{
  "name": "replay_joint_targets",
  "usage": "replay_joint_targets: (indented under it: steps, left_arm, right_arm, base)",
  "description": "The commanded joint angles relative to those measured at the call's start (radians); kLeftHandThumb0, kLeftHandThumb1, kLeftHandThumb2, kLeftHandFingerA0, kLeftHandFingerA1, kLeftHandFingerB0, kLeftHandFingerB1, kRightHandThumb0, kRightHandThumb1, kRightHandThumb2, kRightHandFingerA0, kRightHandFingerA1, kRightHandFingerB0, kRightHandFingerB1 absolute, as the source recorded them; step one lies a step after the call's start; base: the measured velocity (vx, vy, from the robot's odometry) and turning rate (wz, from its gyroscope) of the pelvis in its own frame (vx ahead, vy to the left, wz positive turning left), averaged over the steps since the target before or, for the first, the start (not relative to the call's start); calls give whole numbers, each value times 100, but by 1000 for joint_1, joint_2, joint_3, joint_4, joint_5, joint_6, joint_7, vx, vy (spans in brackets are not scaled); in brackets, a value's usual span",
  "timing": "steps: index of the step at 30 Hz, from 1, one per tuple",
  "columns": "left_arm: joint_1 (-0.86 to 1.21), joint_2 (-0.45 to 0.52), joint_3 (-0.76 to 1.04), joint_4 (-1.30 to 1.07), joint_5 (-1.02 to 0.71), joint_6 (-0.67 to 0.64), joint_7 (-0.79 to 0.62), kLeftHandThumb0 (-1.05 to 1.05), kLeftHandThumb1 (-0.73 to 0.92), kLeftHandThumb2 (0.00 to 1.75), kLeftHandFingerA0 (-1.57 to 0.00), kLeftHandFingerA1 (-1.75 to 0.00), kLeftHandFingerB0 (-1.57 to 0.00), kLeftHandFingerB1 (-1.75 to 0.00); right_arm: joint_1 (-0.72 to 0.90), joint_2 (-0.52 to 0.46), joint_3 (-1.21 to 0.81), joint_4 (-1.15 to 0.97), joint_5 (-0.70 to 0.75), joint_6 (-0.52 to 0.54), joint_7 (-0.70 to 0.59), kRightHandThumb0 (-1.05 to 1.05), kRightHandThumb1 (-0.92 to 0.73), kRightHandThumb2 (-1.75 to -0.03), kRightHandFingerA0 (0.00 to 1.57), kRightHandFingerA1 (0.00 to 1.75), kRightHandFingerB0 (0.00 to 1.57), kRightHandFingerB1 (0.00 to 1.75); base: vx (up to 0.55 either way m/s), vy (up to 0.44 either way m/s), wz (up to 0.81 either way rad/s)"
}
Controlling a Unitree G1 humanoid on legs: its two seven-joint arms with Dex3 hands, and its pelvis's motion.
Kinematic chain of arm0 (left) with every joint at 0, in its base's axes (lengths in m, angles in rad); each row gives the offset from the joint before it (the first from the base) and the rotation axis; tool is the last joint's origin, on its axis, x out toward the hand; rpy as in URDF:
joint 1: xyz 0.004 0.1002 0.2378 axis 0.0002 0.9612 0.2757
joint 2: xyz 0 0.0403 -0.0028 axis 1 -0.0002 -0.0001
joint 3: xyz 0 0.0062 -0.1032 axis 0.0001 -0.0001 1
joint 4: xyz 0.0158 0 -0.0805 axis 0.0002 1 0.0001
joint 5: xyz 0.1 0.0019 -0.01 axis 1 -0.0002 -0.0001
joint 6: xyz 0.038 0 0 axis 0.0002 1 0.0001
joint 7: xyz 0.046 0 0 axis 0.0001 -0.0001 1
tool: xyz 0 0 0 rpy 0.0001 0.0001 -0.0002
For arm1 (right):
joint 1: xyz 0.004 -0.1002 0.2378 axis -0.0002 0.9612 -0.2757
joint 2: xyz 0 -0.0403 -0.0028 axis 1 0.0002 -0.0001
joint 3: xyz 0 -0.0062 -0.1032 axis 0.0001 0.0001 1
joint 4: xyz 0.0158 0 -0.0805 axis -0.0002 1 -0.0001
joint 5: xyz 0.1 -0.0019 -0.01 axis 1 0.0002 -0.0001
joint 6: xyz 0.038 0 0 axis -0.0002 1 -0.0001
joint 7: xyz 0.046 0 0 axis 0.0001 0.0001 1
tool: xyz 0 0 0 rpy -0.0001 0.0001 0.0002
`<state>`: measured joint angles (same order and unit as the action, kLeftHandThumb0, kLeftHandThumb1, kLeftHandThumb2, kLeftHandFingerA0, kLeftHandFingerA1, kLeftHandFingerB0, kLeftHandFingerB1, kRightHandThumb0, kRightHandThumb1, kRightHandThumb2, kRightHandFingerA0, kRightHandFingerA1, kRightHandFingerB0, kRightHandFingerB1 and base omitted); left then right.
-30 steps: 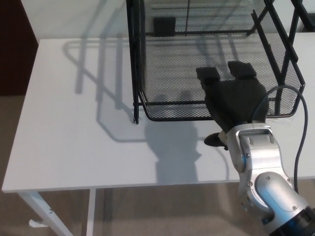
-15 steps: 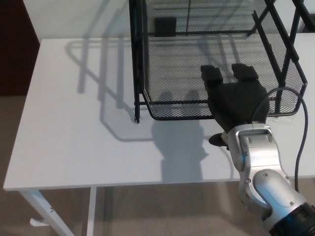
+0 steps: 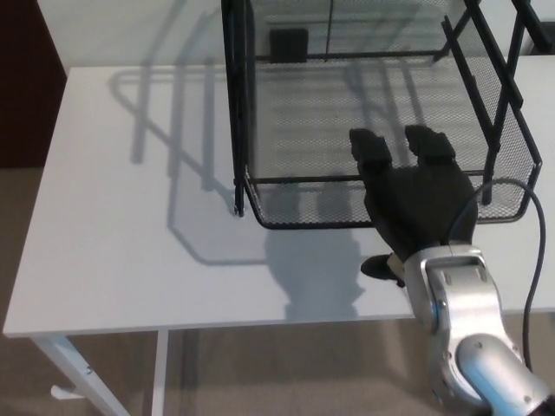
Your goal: The robot walks towards a file tray kept in the middle of a desk and uses its right hand to grab a tray and pulls it out towards itself
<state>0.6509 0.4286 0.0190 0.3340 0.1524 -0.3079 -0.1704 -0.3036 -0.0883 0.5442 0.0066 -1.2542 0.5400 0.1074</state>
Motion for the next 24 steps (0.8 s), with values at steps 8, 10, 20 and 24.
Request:
replay_joint_targets:
  steps: [8,10,20,24]
  left_arm:
    - [5,18,5,8,8,8,-9,-38,52,56,-55,-40,-42,-36]
    - [13,16,7,-4,6,17,-9,-35,53,56,-57,-41,-42,-36]
    - [11,24,8,7,11,6,-8,-35,53,56,-55,-40,-43,-36]
    - [5,22,8,23,12,2,-3,-36,52,55,-59,-41,-44,-36]
  right_arm:
    - [153,-38,2,-149,25,-40,-3,-74,-30,-60,5,44,14,34]
    - [180,-46,6,-165,13,-42,-17,-31,4,-69,4,55,0,50]
    - [280,-69,-4,-249,21,-67,-15,-71,-28,-59,3,43,10,37]
    - [332,-78,-4,-306,5,-79,-28,-75,-28,-60,3,45,9,39]
  base:
    - [0,0,0]
    - [0,0,0]
    - [0,0,0]
    - [0,0,0]
